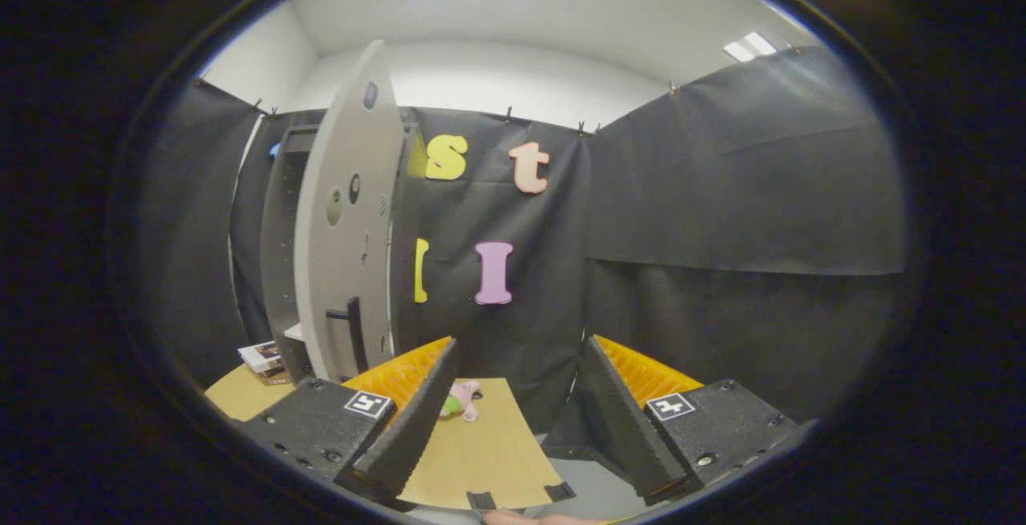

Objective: Open the shoe cabinet door, grab the shoes and put them into the shoe cabinet, then close the shoe cabinet door.

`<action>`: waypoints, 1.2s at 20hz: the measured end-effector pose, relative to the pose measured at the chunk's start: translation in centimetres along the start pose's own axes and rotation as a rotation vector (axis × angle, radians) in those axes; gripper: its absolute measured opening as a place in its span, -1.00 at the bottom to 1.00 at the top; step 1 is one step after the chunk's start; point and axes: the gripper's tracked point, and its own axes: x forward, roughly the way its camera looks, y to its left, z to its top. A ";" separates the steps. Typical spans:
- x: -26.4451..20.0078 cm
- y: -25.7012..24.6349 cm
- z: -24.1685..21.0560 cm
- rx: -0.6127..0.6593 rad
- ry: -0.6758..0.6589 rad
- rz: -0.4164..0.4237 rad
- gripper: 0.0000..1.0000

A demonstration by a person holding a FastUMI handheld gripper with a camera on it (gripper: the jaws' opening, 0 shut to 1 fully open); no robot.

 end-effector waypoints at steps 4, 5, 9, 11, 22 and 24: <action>4.9 -1.2 -1.9 -0.010 0.038 0.057 1.00; 5.6 -1.1 -2.2 -0.010 0.040 0.084 1.00; 8.3 1.2 -2.5 -0.007 0.022 0.185 1.00; 8.5 2.7 -2.5 0.020 0.027 0.228 1.00; 7.1 13.6 -2.6 -0.020 0.068 0.385 1.00; 6.9 14.4 -2.8 -0.038 0.066 0.359 0.93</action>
